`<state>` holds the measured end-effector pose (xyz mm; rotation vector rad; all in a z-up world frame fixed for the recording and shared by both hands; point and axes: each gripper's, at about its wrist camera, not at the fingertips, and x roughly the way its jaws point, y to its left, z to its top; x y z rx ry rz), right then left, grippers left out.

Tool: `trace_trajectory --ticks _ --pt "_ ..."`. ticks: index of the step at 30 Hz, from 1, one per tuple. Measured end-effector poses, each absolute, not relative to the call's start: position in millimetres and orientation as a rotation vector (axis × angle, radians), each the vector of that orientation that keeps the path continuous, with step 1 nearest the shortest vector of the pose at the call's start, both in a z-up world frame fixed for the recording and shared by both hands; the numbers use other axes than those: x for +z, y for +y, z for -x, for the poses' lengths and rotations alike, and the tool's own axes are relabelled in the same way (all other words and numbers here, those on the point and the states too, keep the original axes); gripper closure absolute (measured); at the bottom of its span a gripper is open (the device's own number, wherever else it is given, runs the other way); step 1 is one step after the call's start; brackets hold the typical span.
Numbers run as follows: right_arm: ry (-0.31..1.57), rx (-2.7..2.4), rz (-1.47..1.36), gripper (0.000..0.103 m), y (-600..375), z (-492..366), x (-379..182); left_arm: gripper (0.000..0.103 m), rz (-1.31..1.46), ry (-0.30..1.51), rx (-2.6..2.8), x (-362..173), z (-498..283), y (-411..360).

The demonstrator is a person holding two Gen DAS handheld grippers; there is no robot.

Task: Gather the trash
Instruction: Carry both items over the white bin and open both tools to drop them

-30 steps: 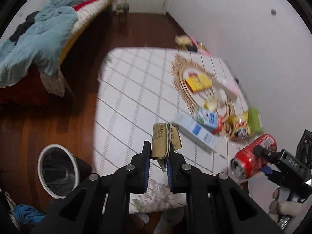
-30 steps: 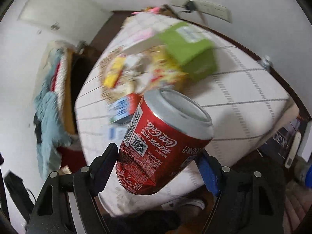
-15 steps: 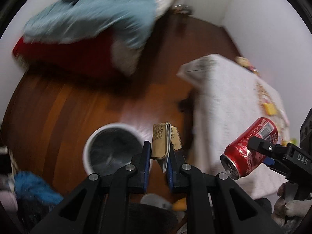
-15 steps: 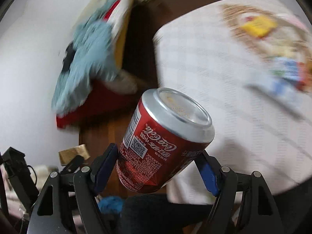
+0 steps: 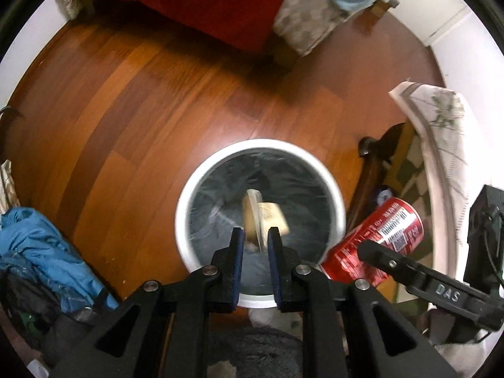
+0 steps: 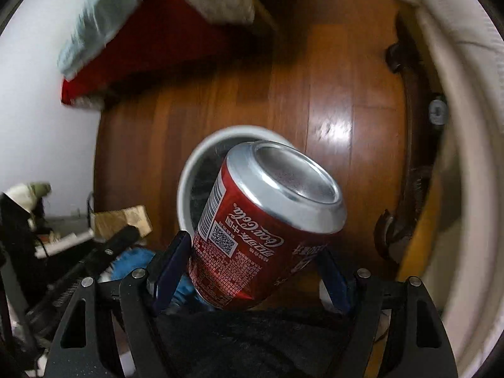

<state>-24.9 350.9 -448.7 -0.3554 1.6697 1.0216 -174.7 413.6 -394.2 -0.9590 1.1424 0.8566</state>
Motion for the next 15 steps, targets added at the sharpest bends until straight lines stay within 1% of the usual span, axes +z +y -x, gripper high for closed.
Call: trace_trajectory --ticks 2,4,5,6,7,8,9,15 --pt "1.697 1.033 0.392 0.024 367.7 32.3 -464.6 0.07 0.949 1.146 0.882 -395.8 181.5 415.8" --pt "1.713 1.037 0.437 0.023 380.4 39.0 -476.9 0.018 0.943 1.129 0.913 -393.6 193.5 419.6" --pt "1.716 1.04 0.457 0.023 384.0 39.8 -481.3 0.011 0.929 1.12 0.942 -392.2 197.4 421.3" --pt "1.71 1.039 0.481 0.021 386.9 40.8 -485.3 0.008 0.918 1.116 0.96 -391.8 200.2 421.4" --pt "1.701 1.04 0.503 0.017 383.6 42.4 -487.2 0.008 0.91 1.118 0.976 -391.0 203.8 421.4" --pt "1.687 1.042 0.522 0.002 384.7 45.6 -487.9 0.008 0.904 1.122 0.988 -390.6 206.3 420.9" --pt "1.67 1.042 0.537 0.0 381.5 48.4 -485.7 0.008 0.894 1.119 0.999 -389.8 208.8 420.6" --pt "1.529 1.031 0.661 0.0 367.3 55.4 -464.6 0.007 0.836 1.087 1.057 -375.7 215.4 407.2"
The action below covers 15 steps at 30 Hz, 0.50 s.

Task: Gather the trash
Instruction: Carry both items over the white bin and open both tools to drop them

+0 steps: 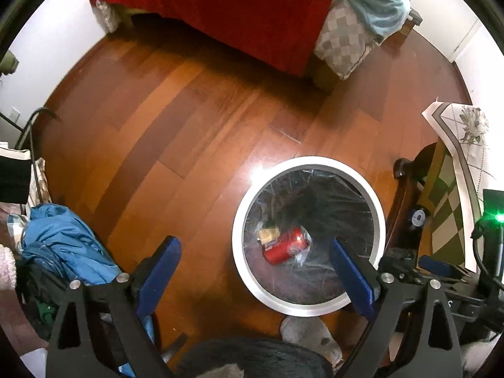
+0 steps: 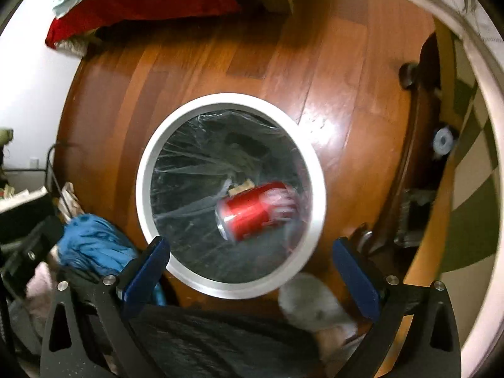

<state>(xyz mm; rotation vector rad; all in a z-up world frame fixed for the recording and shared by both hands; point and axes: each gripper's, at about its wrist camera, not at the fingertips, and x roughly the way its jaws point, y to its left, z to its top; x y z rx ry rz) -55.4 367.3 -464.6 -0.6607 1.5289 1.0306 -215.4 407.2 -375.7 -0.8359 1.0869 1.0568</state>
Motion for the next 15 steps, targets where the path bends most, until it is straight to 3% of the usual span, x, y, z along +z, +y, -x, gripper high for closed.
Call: trace_trajectory --ticks 15 --pt "1.31 1.071 0.714 0.0 316.6 56.6 -380.5 0.007 0.742 1.016 1.109 -312.4 215.8 361.8"
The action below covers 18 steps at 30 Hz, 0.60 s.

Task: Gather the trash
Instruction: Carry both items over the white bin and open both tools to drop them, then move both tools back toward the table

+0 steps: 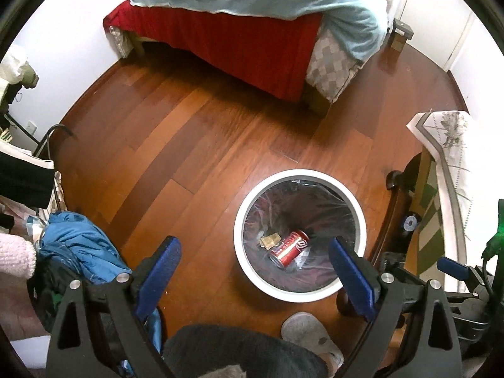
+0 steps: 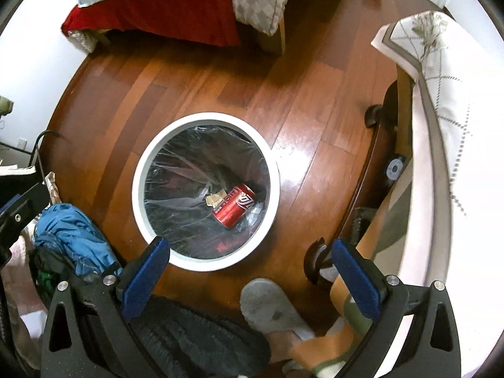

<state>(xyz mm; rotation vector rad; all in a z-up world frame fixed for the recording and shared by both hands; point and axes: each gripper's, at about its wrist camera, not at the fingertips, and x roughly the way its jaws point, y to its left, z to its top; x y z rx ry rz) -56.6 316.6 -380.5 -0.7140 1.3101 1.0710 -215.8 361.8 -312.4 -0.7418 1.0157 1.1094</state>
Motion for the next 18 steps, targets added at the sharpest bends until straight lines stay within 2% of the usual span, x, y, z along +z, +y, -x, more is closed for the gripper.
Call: trace_trajectory --ticks 11,18 --pt "1.214 1.163 0.628 0.0 275.4 59.8 -303.2 0.007 0.656 0.955 1.131 -249.9 216.2 319.0" --pt "1.194 1.222 0.412 0.0 231.1 38.6 -240.5 0.007 0.542 0.896 1.161 -198.1 191.1 287.7"
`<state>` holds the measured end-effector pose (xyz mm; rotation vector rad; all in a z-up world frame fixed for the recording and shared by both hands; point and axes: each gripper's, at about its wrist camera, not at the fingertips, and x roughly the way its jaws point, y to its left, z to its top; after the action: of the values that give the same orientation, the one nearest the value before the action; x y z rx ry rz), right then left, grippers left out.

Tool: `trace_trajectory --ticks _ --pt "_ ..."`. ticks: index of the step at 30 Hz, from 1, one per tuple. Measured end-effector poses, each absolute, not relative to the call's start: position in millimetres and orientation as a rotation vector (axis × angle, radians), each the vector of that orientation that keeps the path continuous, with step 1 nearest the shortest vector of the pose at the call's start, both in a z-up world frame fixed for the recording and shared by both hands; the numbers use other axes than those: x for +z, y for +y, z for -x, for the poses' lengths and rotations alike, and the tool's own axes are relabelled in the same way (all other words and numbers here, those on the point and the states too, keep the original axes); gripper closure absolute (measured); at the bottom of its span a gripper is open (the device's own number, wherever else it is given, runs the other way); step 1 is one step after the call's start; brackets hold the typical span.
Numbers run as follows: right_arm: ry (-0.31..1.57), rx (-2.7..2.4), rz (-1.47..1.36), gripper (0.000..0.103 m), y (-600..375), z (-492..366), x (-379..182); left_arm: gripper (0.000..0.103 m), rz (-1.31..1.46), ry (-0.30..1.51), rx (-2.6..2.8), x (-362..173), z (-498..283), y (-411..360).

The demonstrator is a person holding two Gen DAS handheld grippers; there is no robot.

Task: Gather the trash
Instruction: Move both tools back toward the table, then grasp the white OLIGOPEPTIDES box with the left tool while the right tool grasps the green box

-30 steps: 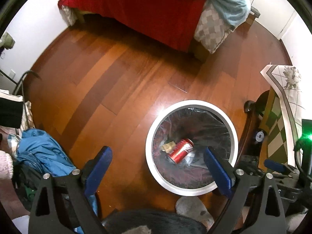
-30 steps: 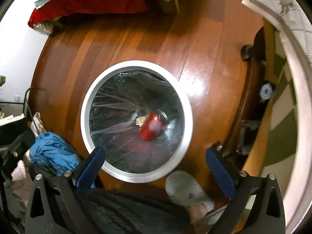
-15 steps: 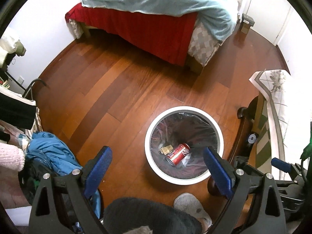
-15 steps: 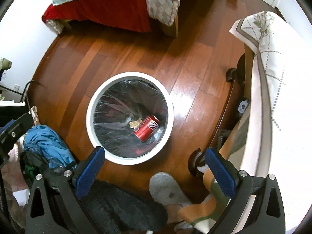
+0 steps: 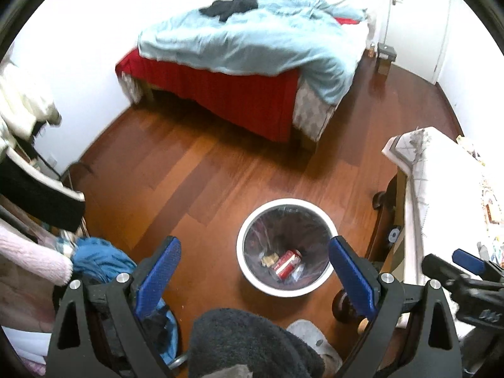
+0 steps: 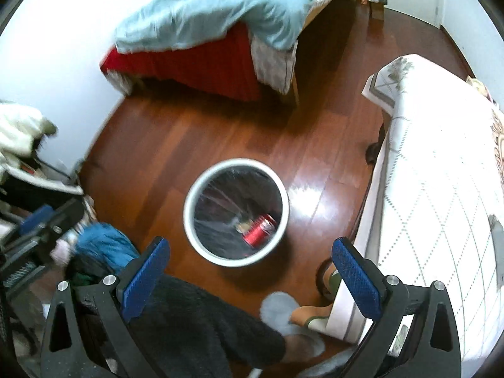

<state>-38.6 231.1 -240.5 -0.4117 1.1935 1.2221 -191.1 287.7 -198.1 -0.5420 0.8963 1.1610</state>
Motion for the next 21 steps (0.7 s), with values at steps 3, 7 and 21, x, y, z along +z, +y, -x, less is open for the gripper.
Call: trace_trajectory --ticks 3,7,21 --pt "1.202 1.215 0.292 0.0 201.1 12.3 -218.2 0.007 0.507 0.85 1.124 -181.6 165.9 272.1" --pt "1.207 1.121 0.185 0.0 148.0 -42.3 -202.6 0.007 0.472 0.86 1.019 -178.5 103.0 248.1" --pt "1.197 0.35 0.014 0.0 -117.7 -310.5 -241.6 0.008 0.686 1.2 0.549 -297.2 -212.1 125.8"
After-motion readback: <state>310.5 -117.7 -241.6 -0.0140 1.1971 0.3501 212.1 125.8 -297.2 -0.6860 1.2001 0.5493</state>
